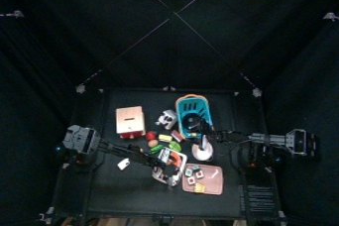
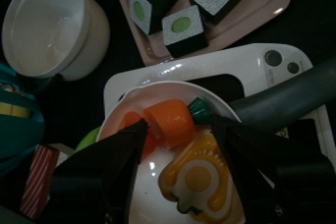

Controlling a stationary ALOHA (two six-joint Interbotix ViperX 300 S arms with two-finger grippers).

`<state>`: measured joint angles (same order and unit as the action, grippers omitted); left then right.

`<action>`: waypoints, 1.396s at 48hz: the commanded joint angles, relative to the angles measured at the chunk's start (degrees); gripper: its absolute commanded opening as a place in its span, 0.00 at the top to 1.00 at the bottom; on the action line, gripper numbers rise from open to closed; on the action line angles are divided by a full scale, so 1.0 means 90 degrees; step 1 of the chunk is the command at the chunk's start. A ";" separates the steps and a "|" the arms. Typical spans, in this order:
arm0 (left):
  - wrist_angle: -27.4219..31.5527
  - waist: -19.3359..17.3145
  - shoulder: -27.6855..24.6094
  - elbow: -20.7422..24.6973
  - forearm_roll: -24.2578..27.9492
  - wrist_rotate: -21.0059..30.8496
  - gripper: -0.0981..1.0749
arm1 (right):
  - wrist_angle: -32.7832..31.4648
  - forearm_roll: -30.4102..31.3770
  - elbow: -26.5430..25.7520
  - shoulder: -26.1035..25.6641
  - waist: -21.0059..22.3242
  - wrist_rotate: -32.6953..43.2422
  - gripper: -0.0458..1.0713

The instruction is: Grab carrot top

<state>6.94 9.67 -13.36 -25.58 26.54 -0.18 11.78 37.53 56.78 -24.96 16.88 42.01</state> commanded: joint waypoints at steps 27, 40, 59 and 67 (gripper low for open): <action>0.0049 -0.0039 0.0117 0.0166 0.0020 0.0010 0.30 | 0.0029 -0.0010 -0.0098 -0.0039 0.0049 0.0000 0.25; 0.0049 -0.0039 0.0332 0.0156 0.0020 0.0010 0.30 | 0.0029 -0.0020 -0.0088 -0.0029 0.0039 0.0000 0.25; 0.0049 -0.0039 0.0459 0.0098 -0.0010 0.0029 0.30 | 0.0029 -0.0020 -0.0088 -0.0039 0.0049 0.0000 0.25; 0.0059 -0.0049 0.0537 0.0078 -0.0166 0.0039 0.30 | 0.0029 -0.0010 -0.0059 -0.0039 0.0039 0.0000 0.25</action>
<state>7.65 9.40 -10.99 -25.49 25.84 0.09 11.78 37.44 56.78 -24.79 17.14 42.01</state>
